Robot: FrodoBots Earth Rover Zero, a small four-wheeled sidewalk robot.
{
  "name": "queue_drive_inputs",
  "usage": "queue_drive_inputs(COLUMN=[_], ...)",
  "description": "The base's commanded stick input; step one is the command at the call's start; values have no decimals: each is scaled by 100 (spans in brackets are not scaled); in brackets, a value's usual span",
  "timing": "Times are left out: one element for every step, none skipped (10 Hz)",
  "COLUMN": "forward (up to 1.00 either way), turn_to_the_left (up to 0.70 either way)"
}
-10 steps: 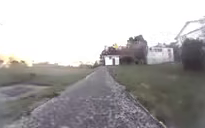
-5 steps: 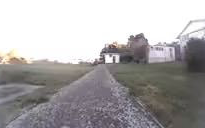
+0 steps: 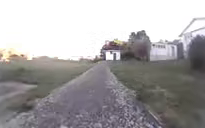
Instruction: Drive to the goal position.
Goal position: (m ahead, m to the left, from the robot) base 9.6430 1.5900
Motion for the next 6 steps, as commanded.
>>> queue_drive_inputs(forward=[100, 100, 100, 100, 100, 100], turn_to_the_left=[0, 0, -2, -3, -19, -29])
